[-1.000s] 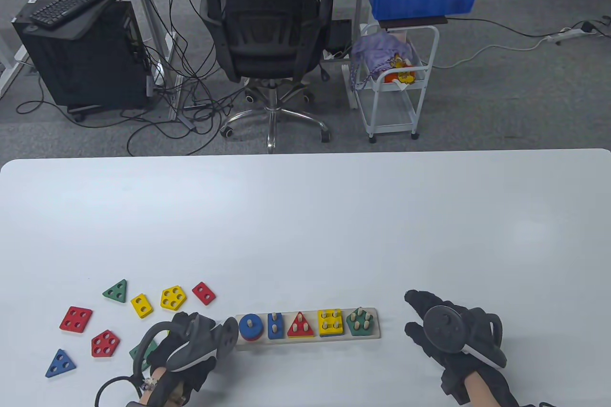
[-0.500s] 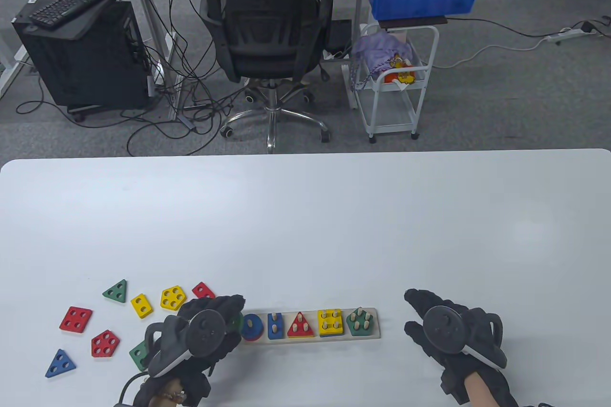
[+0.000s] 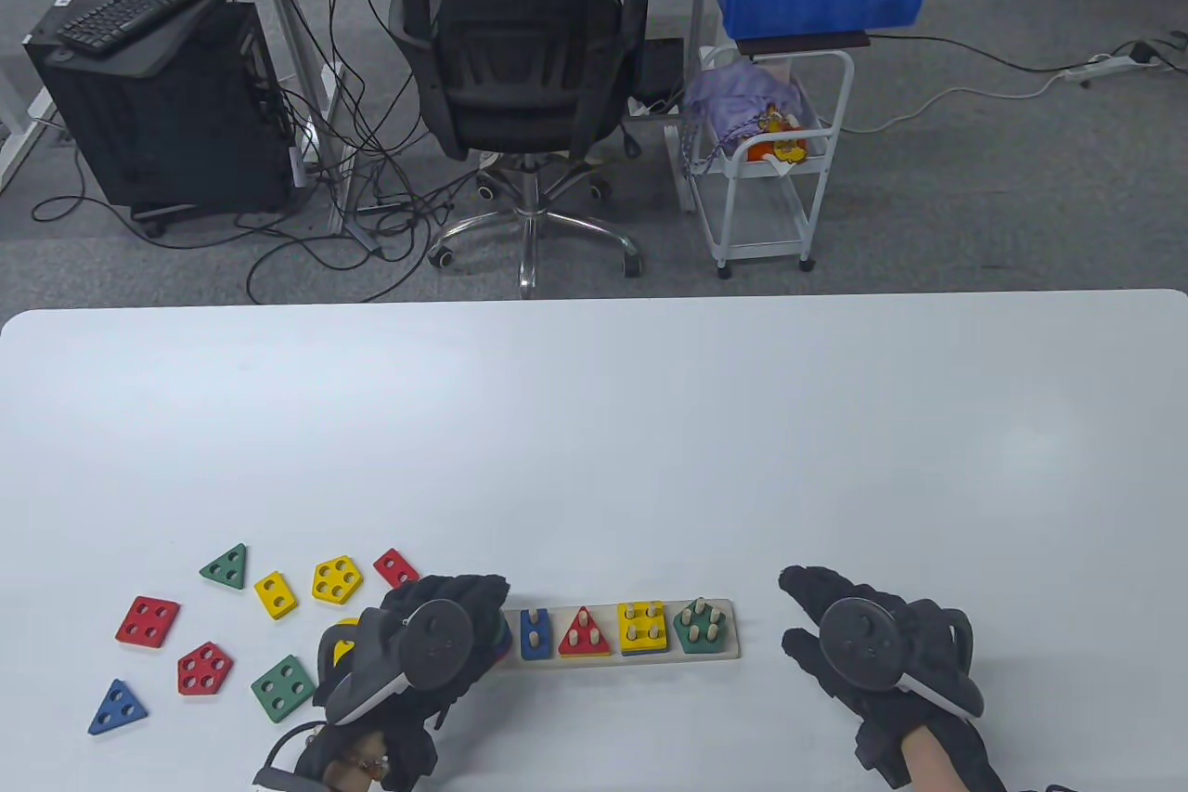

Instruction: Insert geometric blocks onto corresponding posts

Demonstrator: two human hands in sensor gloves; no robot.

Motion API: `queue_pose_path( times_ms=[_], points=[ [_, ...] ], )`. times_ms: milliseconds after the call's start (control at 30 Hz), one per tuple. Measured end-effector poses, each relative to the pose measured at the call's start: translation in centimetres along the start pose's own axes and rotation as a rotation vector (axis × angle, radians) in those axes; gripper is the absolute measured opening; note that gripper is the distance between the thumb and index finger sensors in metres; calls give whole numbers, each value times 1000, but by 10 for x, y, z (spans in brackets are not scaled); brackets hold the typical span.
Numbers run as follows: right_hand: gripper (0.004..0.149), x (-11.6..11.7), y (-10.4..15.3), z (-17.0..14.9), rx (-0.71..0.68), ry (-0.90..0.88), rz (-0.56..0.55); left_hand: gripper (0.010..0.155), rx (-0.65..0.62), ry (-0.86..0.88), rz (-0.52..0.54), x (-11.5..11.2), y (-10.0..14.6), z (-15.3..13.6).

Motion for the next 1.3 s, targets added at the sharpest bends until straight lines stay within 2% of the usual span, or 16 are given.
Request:
queue_pose_path(
  times_ms=[133,200,367,467,567,633,867,967,1100,1167,1300],
  points=[
    [62,0,0,0,2,0,2,72,7,4,-7,3,0,-1],
    [62,-1,0,0,5,-2,1,69,40,26,13,10,0,-9],
    [62,-4,1,-2,10,-11,-13,64,204,103,65,36,-3,-46],
    [62,-6,2,-3,14,-18,-25,65,351,78,13,47,-13,-66],
    [62,-7,2,-4,16,-19,-26,64,435,36,-51,49,-25,-76],
    [62,-7,2,-4,16,-15,-23,63,495,-35,-99,46,-36,-80],
    [62,-6,2,-3,9,-1,-3,68,575,-214,-247,19,-65,-73],
    [62,-7,2,-3,8,4,0,70,600,-319,-267,9,-74,-70],
    [62,-7,2,-3,5,5,0,68,598,-377,-265,-1,-79,-63],
    [62,-7,2,-2,2,11,-1,67,605,-421,-224,-2,-79,-57],
    [62,-6,2,-2,4,16,6,67,595,-438,-225,-3,-79,-54]
  ],
)
Point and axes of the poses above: the tracker on the back of each hand, its own z axis roughly to the thumb side, its own y axis roughly from the fingertips to the wrist, x = y × z, the point moved 1 cm from there along -y, roughly from the wrist to the fingertips, and after that the axes turned 6 degrees about x, right-handed, at the moved point
